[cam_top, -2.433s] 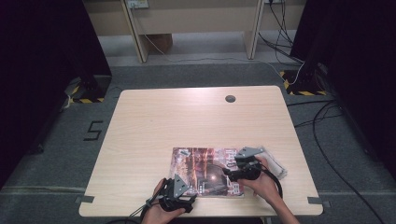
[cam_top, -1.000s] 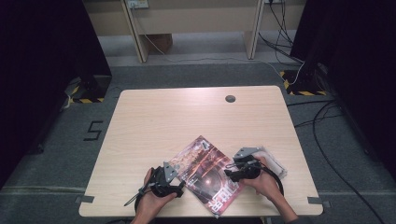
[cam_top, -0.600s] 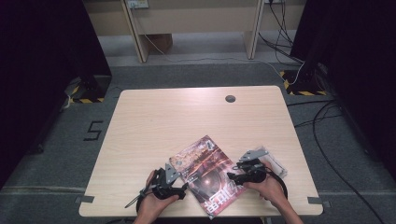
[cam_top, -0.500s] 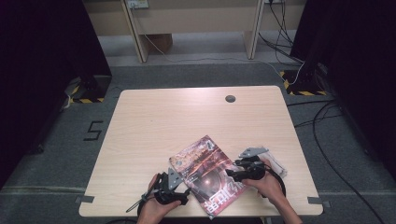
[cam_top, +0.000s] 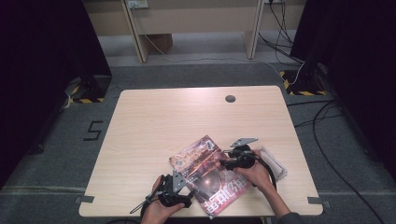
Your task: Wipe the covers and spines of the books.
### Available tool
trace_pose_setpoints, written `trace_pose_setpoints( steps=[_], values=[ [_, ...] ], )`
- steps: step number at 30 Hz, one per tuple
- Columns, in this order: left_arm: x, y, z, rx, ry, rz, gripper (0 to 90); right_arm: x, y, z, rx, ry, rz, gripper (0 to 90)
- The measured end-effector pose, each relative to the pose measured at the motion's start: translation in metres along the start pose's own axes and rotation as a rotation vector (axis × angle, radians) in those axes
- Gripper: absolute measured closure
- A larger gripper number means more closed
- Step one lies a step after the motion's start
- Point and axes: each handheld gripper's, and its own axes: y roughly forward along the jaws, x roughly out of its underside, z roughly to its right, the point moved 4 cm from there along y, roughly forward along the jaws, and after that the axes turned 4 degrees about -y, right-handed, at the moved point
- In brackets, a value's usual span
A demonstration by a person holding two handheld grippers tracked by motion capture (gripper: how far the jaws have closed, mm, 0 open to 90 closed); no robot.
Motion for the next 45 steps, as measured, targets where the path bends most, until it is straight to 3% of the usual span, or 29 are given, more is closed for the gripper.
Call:
trace_pose_setpoints(
  steps=[4, 13, 16, 20, 24, 33, 37, 39, 42, 45],
  values=[
    [0.000, 0.002, -0.001, 0.003, -0.006, -0.005, 13.8, -0.002, 0.006, 0.001, 0.007, -0.015, -0.008, 44.3],
    [-0.005, 0.009, 0.000, -0.016, -0.005, 0.016, 13.2, -0.006, 0.008, 0.007, 0.002, 0.019, -0.002, 44.6],
    [-0.004, 0.008, 0.001, -0.011, -0.004, 0.011, 15.1, -0.005, 0.007, 0.008, -0.004, 0.041, 0.002, 44.8],
    [-0.001, 0.006, 0.003, 0.002, -0.002, 0.019, 19.9, -0.004, 0.007, 0.008, 0.002, 0.027, 0.010, 44.3],
    [-0.001, 0.006, 0.004, -0.015, 0.004, 0.021, 19.4, -0.002, 0.007, 0.005, 0.019, 0.040, 0.016, 42.4],
    [-0.002, 0.007, 0.003, -0.035, -0.004, 0.025, 14.0, 0.003, -0.001, 0.004, 0.004, 0.173, 0.026, 40.7],
    [-0.002, 0.007, 0.003, -0.037, -0.001, 0.026, 13.7, -0.003, -0.008, 0.003, -0.014, 0.201, 0.071, 40.8],
    [-0.002, 0.007, 0.003, -0.037, 0.000, 0.027, 13.7, -0.007, -0.013, 0.002, -0.026, 0.201, 0.098, 41.7],
    [-0.001, 0.006, 0.003, -0.037, 0.002, 0.025, 13.7, -0.010, -0.017, -0.003, -0.055, 0.167, 0.102, 42.9],
    [-0.001, 0.006, 0.003, -0.039, 0.001, 0.025, 13.6, -0.010, -0.019, -0.005, -0.055, 0.145, 0.097, 45.8]
  ],
)
